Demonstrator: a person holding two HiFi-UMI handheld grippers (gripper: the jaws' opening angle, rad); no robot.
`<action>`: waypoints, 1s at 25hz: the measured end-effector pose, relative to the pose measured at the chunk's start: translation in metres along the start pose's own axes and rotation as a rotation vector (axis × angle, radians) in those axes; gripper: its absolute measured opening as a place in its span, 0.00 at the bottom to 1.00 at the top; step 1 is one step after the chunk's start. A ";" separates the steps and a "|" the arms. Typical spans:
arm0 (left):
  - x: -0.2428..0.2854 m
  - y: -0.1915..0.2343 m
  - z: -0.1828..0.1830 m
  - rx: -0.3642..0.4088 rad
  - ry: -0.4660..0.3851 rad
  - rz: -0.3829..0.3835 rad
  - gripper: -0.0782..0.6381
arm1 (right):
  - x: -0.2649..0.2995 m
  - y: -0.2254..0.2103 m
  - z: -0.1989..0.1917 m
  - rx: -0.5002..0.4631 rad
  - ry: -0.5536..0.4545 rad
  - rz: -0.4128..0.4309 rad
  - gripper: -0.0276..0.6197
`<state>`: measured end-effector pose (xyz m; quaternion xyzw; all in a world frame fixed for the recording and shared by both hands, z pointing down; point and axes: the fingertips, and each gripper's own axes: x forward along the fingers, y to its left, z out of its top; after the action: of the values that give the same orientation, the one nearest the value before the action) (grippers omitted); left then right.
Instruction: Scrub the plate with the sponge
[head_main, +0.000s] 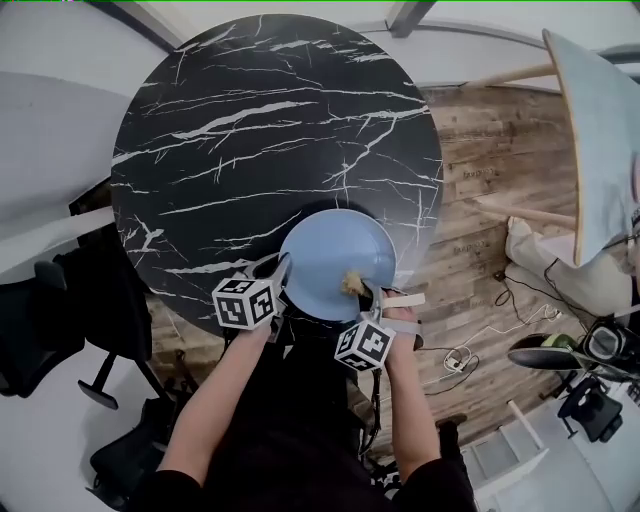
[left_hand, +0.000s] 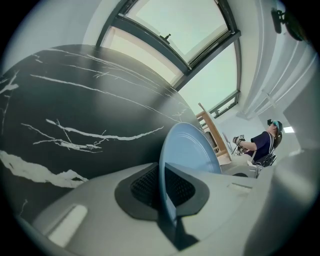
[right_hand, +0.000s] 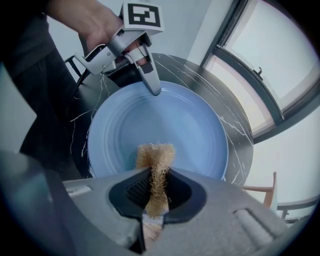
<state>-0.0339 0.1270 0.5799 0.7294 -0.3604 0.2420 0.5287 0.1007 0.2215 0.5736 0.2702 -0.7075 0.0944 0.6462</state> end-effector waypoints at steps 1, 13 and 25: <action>0.000 0.000 0.000 0.000 0.000 -0.001 0.14 | -0.001 0.005 0.001 0.002 -0.001 0.006 0.11; 0.001 -0.001 0.003 0.058 0.008 -0.007 0.14 | -0.007 0.038 0.023 0.132 -0.085 0.078 0.11; -0.015 -0.009 0.010 0.167 0.010 -0.043 0.21 | -0.077 -0.025 0.036 0.592 -0.374 -0.206 0.11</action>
<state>-0.0361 0.1237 0.5602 0.7773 -0.3204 0.2635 0.4730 0.0834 0.2033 0.4883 0.5279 -0.7246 0.1783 0.4056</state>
